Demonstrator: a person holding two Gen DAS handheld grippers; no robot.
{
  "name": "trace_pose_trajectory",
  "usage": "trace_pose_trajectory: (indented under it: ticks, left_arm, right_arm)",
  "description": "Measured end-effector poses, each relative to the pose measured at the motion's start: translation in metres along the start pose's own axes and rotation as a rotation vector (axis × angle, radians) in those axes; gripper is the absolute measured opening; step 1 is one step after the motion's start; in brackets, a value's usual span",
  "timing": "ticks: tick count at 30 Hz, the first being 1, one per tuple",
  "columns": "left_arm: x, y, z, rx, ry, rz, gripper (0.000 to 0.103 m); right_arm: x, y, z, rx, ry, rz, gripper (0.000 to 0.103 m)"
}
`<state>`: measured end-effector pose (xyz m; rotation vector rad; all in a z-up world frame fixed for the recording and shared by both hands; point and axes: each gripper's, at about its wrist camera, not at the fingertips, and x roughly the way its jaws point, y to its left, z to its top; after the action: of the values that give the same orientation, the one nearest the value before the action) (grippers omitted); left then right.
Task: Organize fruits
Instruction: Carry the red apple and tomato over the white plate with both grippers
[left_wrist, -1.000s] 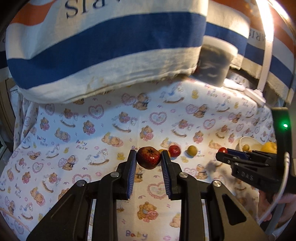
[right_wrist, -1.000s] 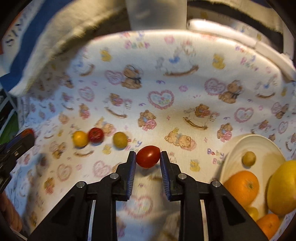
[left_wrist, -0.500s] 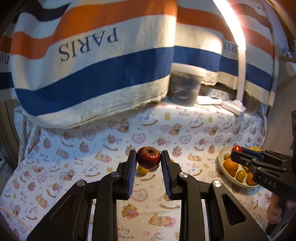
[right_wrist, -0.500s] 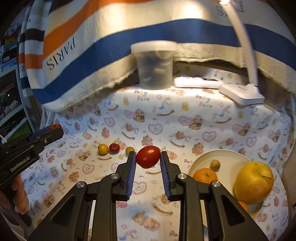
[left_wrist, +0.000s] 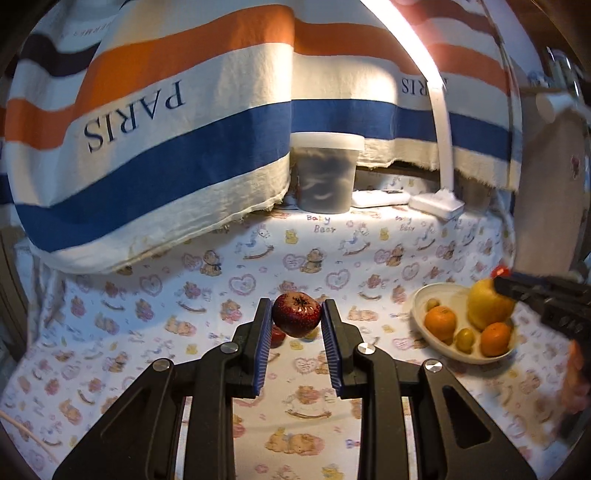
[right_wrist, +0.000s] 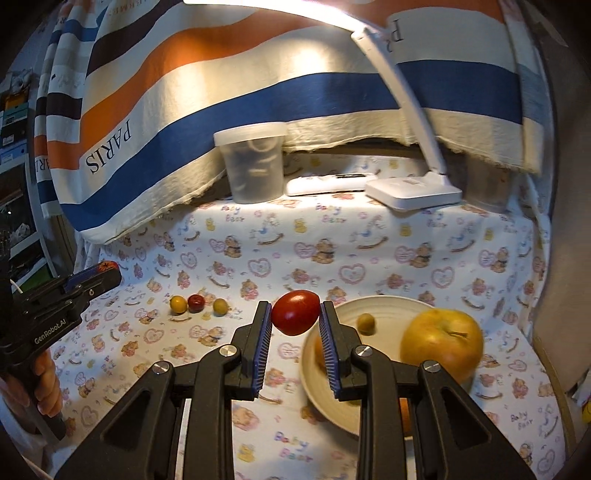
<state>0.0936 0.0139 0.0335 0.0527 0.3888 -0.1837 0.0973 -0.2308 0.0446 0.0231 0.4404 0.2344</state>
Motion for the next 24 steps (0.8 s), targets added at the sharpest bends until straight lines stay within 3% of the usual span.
trace_pose_trajectory:
  ticks: [5,11,16,24]
  left_arm:
    - [0.005,-0.015,-0.006,0.052,0.024,0.008,0.026]
    - [-0.001,-0.036,-0.006,0.098,0.029,-0.050,0.026]
    - [-0.015,-0.056,0.009,0.116,-0.001,-0.095,0.026]
    - [0.006,-0.105,0.027,0.126,0.038,-0.177,0.026]
  right_arm:
    - [-0.014,-0.013,-0.008,0.001,-0.045,-0.007,0.027]
    - [-0.019,-0.033,-0.008,0.048,-0.053,-0.068,0.027]
    - [-0.024,-0.050,-0.007,0.085,-0.060,-0.057,0.027]
    - [-0.036,-0.059,-0.005,0.090,-0.104,-0.066,0.027]
